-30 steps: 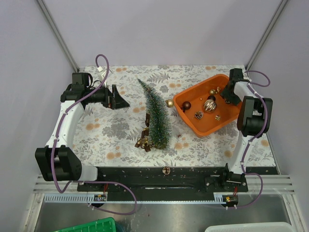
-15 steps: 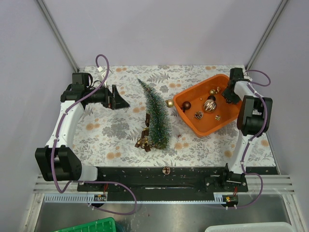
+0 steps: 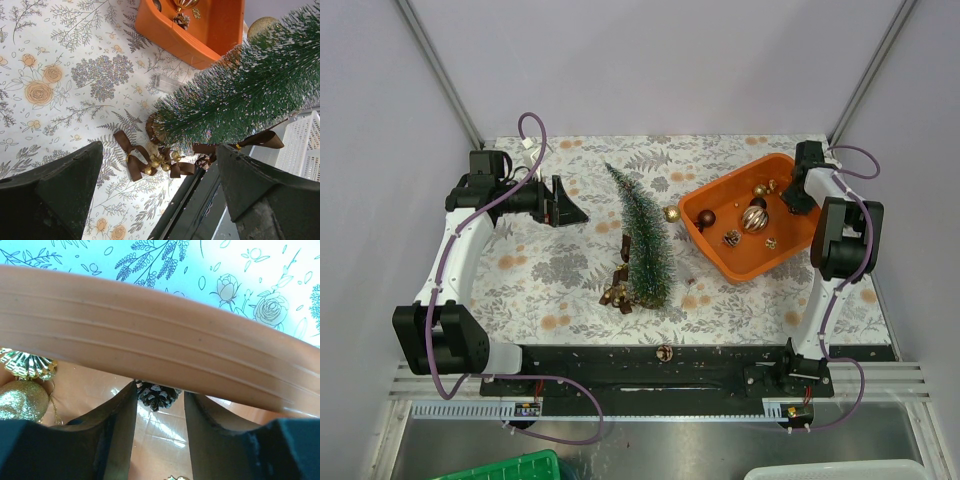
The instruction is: Decorate the small christmas tree
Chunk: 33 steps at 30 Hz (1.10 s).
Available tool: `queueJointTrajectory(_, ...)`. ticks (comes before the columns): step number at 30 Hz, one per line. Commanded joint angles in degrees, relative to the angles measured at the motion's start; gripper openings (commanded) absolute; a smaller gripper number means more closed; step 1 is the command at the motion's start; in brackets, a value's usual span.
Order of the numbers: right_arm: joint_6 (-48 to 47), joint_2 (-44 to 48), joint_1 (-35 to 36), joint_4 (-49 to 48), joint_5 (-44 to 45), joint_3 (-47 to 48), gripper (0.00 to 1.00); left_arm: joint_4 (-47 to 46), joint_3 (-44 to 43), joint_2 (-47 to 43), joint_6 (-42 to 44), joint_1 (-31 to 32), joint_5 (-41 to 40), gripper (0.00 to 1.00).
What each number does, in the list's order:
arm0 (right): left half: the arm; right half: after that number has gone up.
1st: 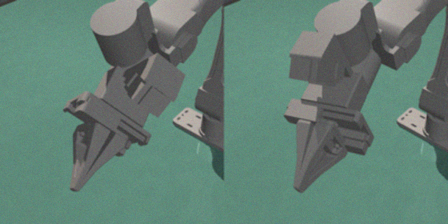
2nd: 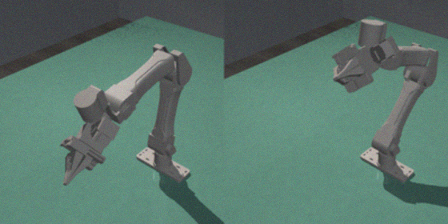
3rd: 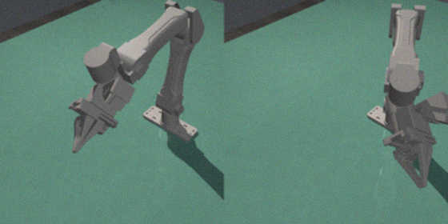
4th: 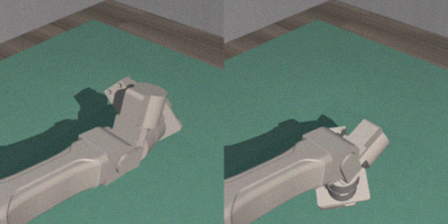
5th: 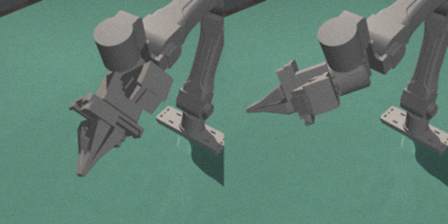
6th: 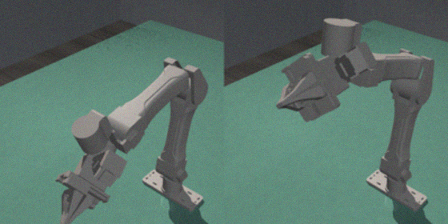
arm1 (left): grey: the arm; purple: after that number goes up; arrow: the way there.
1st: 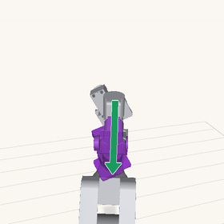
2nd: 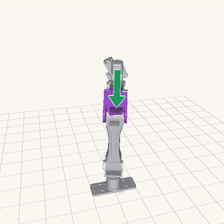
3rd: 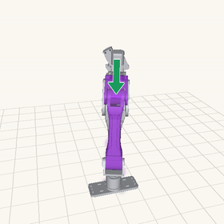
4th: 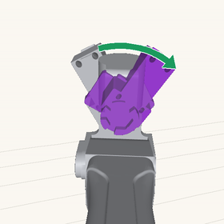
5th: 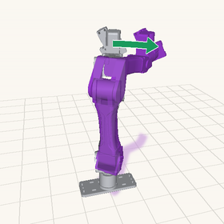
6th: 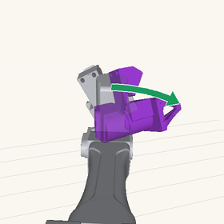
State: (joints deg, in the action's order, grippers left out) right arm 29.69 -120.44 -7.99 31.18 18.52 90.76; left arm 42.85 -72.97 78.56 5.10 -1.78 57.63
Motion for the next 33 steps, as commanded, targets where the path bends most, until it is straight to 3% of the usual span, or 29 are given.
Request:
queueJointTrajectory(1,0.71,1.87,-0.36,-1.30,0.29,0.12,0.42,-1.10,-0.16,-0.26,0.96,0.02,1.08,0.99)
queueJointTrajectory(14,5.63,26.46,1.66,-4.90,-11.92,-13.67,0.33,-1.10,-1.30,-1.13,0.52,0.29,1.26,0.99)
queueJointTrajectory(20,8.36,40.35,4.90,-4.99,-25.97,-21.93,0.32,-1.10,-1.91,-1.66,0.43,0.90,1.79,0.99)
queueJointTrajectory(26,10.73,50.64,11.67,-4.55,-41.27,-19.93,0.33,-1.10,-3.76,-0.87,-0.01,3.27,1.61,0.99)
queueJointTrajectory(33,12.85,55.31,17.20,-8.15,-58.59,-14.57,0.33,-1.28,-6.31,-0.69,-0.18,5.82,1.26,0.99)
